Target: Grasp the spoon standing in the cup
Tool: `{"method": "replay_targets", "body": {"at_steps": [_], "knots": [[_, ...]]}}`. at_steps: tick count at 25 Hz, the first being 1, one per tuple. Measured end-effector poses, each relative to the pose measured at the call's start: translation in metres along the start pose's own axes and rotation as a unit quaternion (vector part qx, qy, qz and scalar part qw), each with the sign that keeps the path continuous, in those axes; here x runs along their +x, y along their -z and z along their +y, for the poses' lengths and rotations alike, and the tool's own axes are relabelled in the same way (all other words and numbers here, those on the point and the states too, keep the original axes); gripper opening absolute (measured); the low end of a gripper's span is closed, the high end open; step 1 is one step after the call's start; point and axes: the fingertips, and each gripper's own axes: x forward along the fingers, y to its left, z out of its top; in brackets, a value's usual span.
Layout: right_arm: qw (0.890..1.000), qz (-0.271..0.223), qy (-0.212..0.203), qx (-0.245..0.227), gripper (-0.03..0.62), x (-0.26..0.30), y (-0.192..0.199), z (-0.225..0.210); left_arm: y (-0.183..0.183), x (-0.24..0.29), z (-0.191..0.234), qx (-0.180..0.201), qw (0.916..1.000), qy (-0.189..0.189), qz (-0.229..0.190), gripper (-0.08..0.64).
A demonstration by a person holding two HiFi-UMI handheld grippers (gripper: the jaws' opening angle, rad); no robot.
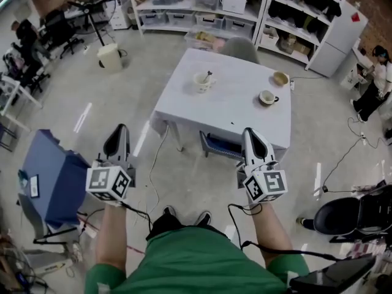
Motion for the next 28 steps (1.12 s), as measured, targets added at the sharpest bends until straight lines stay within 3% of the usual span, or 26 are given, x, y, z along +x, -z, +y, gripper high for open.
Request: {"method": "replay_targets", "body": {"at_steps": [8, 13, 19, 28], "knots": [[1.0, 0.014, 0.006, 0.007, 0.023, 0.045, 0.018, 0.005, 0.015, 0.024, 0.05, -0.009, 0.9998, -0.016, 0.01, 0.028], [0.999, 0.019, 0.04, -0.003, 0.023, 0.082, 0.022, 0.005, 0.022, 0.071, 0.079, -0.025, 0.9995, 0.017, -0.002, 0.028], [0.996, 0.017, 0.088, -0.006, 0.023, 0.141, 0.022, 0.014, 0.027, 0.133, 0.143, -0.042, 0.9979, 0.049, -0.003, 0.028], [0.988, 0.027, 0.151, -0.013, 0.023, 0.219, 0.049, 0.021, 0.062, 0.221, 0.209, -0.056, 0.9928, 0.105, 0.016, 0.028]]}}
